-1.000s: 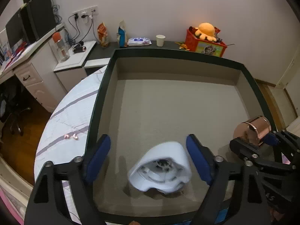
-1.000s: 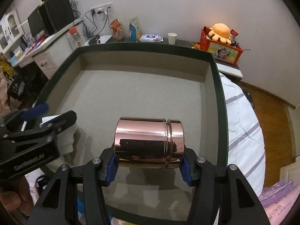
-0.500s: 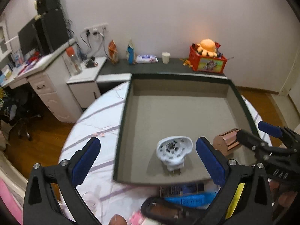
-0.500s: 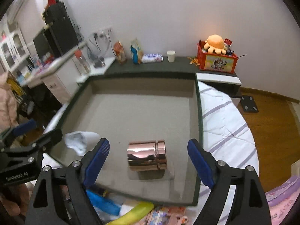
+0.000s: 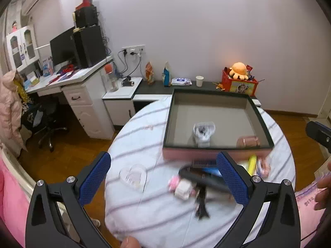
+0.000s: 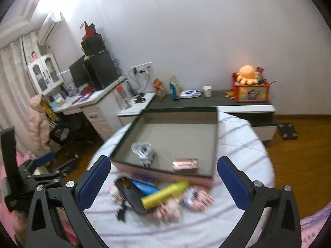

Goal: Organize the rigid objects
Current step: 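Open both tools and withdraw them from the box, then grasp the yellow highlighter with the right tool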

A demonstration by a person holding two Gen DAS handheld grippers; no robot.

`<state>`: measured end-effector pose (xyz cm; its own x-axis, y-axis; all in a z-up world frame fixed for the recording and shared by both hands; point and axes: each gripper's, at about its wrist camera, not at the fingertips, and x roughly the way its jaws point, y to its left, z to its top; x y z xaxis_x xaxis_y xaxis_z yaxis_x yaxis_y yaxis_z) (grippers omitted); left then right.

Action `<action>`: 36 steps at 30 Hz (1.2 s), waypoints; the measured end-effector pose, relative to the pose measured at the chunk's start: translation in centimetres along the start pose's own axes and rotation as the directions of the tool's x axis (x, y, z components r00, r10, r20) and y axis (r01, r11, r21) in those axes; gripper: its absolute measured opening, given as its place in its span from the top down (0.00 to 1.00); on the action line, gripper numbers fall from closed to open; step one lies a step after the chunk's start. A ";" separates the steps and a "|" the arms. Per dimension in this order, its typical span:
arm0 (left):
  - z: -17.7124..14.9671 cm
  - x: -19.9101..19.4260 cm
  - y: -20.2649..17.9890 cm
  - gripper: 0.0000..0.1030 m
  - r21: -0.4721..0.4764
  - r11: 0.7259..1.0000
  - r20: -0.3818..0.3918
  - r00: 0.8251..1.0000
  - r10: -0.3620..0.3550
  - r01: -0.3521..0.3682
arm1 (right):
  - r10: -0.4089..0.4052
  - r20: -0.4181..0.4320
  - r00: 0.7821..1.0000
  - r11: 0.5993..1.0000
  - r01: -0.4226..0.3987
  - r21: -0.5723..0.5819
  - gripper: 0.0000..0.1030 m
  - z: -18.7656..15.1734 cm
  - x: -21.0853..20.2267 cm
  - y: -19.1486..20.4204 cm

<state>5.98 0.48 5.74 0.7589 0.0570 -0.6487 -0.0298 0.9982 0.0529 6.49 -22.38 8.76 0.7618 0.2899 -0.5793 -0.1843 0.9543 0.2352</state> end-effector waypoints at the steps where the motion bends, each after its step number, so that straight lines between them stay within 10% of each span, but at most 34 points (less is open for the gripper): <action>1: -0.9 -0.2 0.1 0.00 -0.002 1.000 -0.004 1.000 -0.001 0.001 | -0.022 -0.009 1.000 1.000 0.022 0.000 0.00 -0.8 -0.5 0.0; 15: -6.6 -1.0 0.5 0.00 0.044 0.979 -0.014 0.980 -0.199 0.199 | -0.200 -0.175 0.964 0.966 0.224 0.131 0.00 -10.3 -0.5 0.5; 36: -7.2 4.2 2.5 0.00 -0.054 0.965 -0.109 0.959 -0.260 0.256 | -0.281 -0.206 0.937 0.950 0.302 0.079 0.00 -9.7 1.6 2.6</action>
<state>4.39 3.39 -2.34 0.6650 -0.2029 -0.7188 0.1300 0.9791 -0.1562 1.21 -18.73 0.91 0.6378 0.0188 -0.7700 0.1038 0.9885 0.1101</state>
